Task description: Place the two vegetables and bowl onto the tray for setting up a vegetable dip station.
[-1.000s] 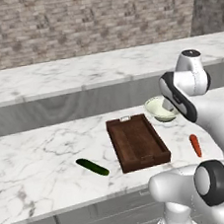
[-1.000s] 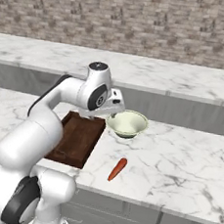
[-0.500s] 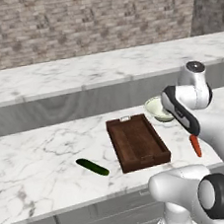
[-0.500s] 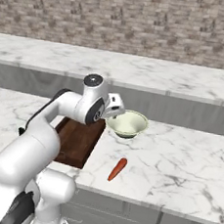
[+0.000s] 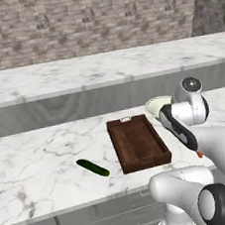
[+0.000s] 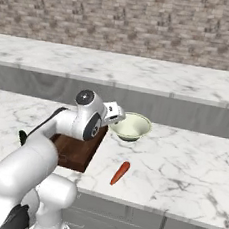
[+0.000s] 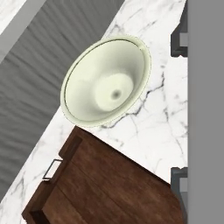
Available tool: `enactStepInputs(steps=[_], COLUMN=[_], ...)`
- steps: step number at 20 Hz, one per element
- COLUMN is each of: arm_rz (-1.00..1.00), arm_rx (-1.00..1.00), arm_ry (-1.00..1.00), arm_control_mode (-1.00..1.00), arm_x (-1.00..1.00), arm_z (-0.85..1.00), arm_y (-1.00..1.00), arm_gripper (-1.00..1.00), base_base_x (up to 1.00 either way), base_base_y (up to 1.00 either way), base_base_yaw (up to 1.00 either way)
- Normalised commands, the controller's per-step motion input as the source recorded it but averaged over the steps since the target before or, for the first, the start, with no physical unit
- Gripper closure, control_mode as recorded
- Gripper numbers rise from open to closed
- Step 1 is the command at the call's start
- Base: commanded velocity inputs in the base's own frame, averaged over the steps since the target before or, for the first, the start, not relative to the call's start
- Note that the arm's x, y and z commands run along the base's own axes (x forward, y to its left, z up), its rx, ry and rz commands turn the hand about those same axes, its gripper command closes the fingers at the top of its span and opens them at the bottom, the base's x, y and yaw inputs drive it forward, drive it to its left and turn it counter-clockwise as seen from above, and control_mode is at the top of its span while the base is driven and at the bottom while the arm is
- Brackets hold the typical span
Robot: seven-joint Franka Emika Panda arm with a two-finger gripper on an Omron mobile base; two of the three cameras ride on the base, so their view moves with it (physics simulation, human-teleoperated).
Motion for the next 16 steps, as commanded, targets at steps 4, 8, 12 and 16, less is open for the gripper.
enactStepInputs(steps=[4,8,12,16], arm_rz=[0.00,0.00,0.02,0.01], arm_rx=[-0.04,-0.07,-0.05,-0.06], arm_ry=[0.00,0.00,0.00,0.00], arm_control_mode=[-1.00,-1.00,-1.00,-1.00], arm_x=[0.12,0.16,0.06,0.08], arm_z=[-0.11,-0.03,0.00,-0.05], arm_y=[0.00,0.00,-0.01,0.00], arm_gripper=[-1.00,-1.00,-1.00,-1.00], base_base_x=[0.00,0.00,0.00,0.00], base_base_y=[0.00,0.00,0.00,0.00], base_base_yaw=[0.00,0.00,0.00,0.00])
